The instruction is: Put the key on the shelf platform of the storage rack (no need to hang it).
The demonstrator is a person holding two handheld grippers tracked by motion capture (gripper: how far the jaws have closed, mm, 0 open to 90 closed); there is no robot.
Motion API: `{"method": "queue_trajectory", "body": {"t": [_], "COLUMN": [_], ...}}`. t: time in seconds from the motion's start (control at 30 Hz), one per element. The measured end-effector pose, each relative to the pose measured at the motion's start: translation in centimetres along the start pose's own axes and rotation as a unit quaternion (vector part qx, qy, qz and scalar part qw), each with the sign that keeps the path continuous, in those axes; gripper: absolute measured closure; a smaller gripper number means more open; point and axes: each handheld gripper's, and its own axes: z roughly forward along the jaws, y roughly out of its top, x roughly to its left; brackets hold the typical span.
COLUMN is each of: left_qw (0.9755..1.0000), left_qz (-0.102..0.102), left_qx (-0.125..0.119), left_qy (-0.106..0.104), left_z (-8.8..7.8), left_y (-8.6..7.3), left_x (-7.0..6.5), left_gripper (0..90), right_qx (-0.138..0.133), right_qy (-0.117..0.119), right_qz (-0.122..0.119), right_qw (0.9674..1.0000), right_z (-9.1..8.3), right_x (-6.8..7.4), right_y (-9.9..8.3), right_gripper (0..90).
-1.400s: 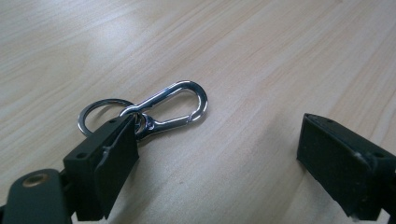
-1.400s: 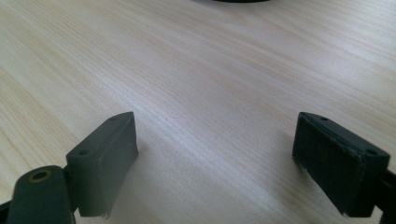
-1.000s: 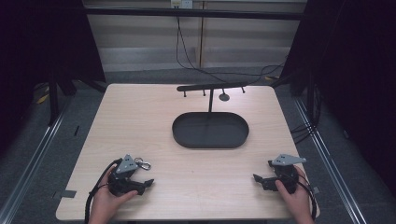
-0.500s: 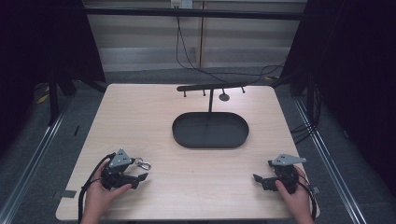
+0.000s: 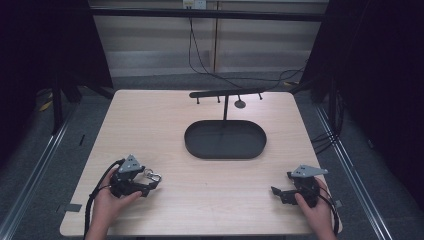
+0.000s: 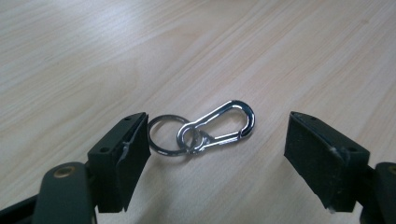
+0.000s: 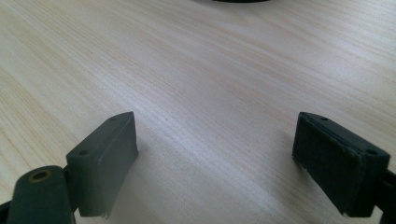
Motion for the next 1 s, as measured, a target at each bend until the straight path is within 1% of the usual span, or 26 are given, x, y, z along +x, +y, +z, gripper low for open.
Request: {"method": "queue_trajectory", "body": {"t": [0.03,0.07,0.13,0.27,0.3,0.33,0.37,0.4,0.43,0.5,0.53,0.57,0.6,0.67,0.73,0.8,0.87,1.0], "left_qw": [1.0,1.0,0.9999,0.9995,0.9995,0.9992,0.9992,0.9992,0.9992,0.9992,0.999,0.9988,0.9987,0.9986,0.9981,0.9983,0.9984,0.9985], "left_qz": [0.0,-0.005,0.002,0.017,0.017,0.026,0.026,0.03,0.03,0.032,0.04,0.042,0.046,0.045,0.045,0.042,0.04,0.044], "left_qx": [0.001,0.004,0.012,0.026,0.026,0.03,0.03,0.026,0.026,0.02,0.017,0.016,0.014,0.018,0.03,0.032,0.032,0.025], "left_qy": [0.002,-0.002,-0.002,-0.003,-0.003,-0.002,-0.002,-0.006,-0.006,-0.009,-0.01,-0.018,-0.019,-0.021,-0.027,-0.023,-0.024,-0.018], "left_z": [0.0,0.2,0.5,1.0,1.0,1.2,1.2,1.3,1.3,1.2,1.1,1.2,1.2,1.4,1.8,1.9,1.9,1.8], "left_y": [0.0,0.0,-0.1,0.3,0.3,0.7,0.7,1.1,1.1,1.6,2.0,2.1,2.1,2.2,2.0,1.8,1.5,1.2], "left_x": [0.0,0.1,0.2,-0.2,-0.2,-0.4,-0.4,-0.6,-0.6,-0.8,-1.0,-1.3,-1.4,-1.8,-1.9,-1.9,-1.8,-1.8], "left_gripper": [22.1,22.2,22.3,24.0,24.5,24.9,25.7,26.6,27.1,27.2,28.3,28.7,29.4,30.3,34.3,33.9,36.2,36.0], "right_qx": [0.0,0.0,0.0,0.0,0.0,0.0,0.0,0.0,0.0,0.0,0.0,0.0,0.0,0.0,0.0,0.0,0.0,0.0], "right_qy": [0.0,0.0,0.0,0.0,0.0,0.0,0.0,0.0,0.0,0.0,0.0,0.0,0.0,0.0,0.0,0.0,0.0,0.0], "right_qz": [0.0,0.0,0.0,0.001,0.001,0.0,0.0,0.0,0.0,0.001,0.001,0.001,0.001,0.0,0.0,0.0,0.0,0.0], "right_qw": [1.0,1.0,1.0,1.0,1.0,1.0,1.0,1.0,1.0,1.0,1.0,1.0,1.0,1.0,1.0,1.0,1.0,1.0], "right_z": [0.0,0.0,0.0,0.0,0.0,0.0,0.0,0.0,0.0,0.0,0.0,0.0,0.0,0.0,0.0,0.0,0.0,0.0], "right_x": [0.0,0.0,0.0,0.0,0.0,0.0,0.0,0.0,0.0,0.0,0.0,0.0,0.0,0.0,0.0,0.0,0.0,0.0], "right_y": [0.0,0.0,0.0,0.0,0.0,0.0,0.0,0.0,0.0,0.0,0.0,0.0,0.0,0.0,0.0,0.0,0.0,0.0], "right_gripper": [13.5,13.5,13.6,13.5,13.5,13.5,13.5,13.5,13.5,13.5,13.5,13.5,13.5,13.5,13.5,13.6,13.6,13.5]}}
